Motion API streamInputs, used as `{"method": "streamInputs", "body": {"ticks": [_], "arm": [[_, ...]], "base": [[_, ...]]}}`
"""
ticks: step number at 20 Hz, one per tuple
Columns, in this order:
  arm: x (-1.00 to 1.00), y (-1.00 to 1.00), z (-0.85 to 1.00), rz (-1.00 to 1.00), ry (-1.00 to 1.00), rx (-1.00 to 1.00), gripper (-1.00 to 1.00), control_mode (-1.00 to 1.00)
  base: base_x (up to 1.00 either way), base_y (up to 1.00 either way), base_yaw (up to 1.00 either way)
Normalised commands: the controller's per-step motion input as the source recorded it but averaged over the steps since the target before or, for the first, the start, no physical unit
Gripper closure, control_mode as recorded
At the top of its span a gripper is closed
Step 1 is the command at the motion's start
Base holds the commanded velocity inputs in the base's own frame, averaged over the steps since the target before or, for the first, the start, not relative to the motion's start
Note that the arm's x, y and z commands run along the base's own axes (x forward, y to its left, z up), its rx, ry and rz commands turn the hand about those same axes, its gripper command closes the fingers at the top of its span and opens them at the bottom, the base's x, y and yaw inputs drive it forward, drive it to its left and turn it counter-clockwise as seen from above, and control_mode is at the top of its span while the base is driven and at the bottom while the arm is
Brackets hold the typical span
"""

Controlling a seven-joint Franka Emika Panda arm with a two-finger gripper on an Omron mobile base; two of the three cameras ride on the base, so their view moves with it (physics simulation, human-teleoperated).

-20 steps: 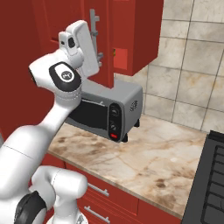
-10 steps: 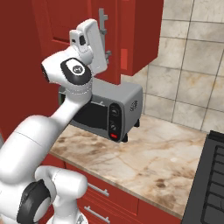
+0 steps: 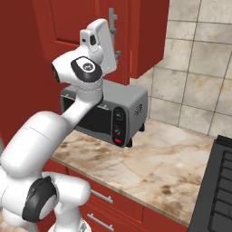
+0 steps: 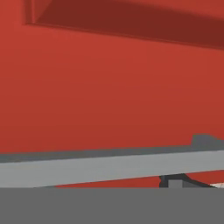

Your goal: Pick up the bar soap and sponge from the sink, and place them back in the cabinet, and close the cabinet door.

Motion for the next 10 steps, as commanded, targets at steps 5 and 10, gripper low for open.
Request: {"method": "streamInputs", "body": {"ticks": [5, 10], "arm": [[0.29, 0.00, 0.00, 0.00, 0.00, 0.00, -1.00, -1.00], [0.31, -0.01, 0.00, 0.00, 0.00, 0.00, -1.00, -1.00]], "base": [[0.00, 0.00, 0.00], [0.00, 0.00, 0.00]]}}
